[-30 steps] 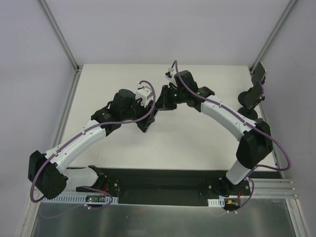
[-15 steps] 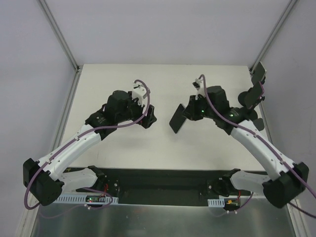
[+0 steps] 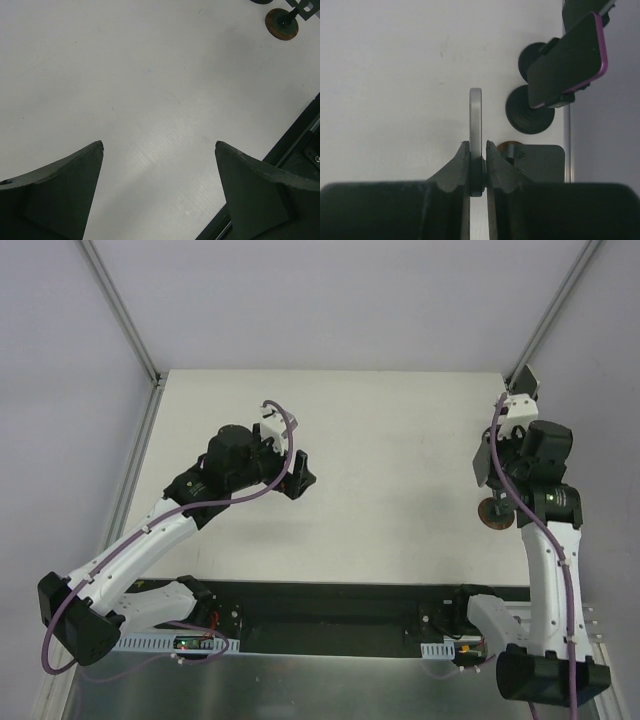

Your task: Place the phone on the phone stand

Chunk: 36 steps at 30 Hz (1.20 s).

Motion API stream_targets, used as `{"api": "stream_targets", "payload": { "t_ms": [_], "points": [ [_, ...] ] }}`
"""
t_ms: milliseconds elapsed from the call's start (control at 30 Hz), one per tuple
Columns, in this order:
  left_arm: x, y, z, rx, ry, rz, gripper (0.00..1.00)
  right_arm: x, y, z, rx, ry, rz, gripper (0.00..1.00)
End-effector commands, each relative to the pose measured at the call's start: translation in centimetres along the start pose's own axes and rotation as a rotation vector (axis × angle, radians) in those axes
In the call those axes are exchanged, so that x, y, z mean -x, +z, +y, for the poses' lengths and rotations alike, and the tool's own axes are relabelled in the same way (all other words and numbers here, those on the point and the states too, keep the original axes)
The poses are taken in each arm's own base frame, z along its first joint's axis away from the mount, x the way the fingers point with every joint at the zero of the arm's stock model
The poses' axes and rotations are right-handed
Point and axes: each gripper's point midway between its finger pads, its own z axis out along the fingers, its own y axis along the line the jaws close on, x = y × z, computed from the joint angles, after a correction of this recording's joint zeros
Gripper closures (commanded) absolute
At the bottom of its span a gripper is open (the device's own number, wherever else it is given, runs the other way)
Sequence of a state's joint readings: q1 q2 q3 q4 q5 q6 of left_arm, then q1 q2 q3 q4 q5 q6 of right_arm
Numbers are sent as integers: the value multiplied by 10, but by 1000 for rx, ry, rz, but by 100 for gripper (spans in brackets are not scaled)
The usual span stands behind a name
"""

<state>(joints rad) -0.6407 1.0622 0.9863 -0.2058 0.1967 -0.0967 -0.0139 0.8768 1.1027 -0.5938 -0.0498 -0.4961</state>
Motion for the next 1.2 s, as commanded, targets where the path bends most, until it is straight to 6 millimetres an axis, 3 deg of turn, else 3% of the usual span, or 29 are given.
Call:
{"api": "stream_targets", "payload": {
  "t_ms": [0,133,300,500,700,1167],
  "points": [
    [16,-9,0,13,10,-70,9,18,11,-49,-100,-2,-45,100],
    [18,-10,-1,8,8,-75,8,5,12,-84,-164,71,-57,100],
    [16,-9,-8,-28,-6,-61,8,-11,12,-103,-147,124,-55,100],
    [17,-11,-10,-35,-10,-56,8,-38,18,-108,-107,154,-18,100],
    [17,-11,-12,-47,-13,-50,8,-53,23,-100,-48,148,-25,100],
    [17,-12,-9,-29,-6,-48,8,-66,26,-102,-42,144,-17,100]
  ]
}}
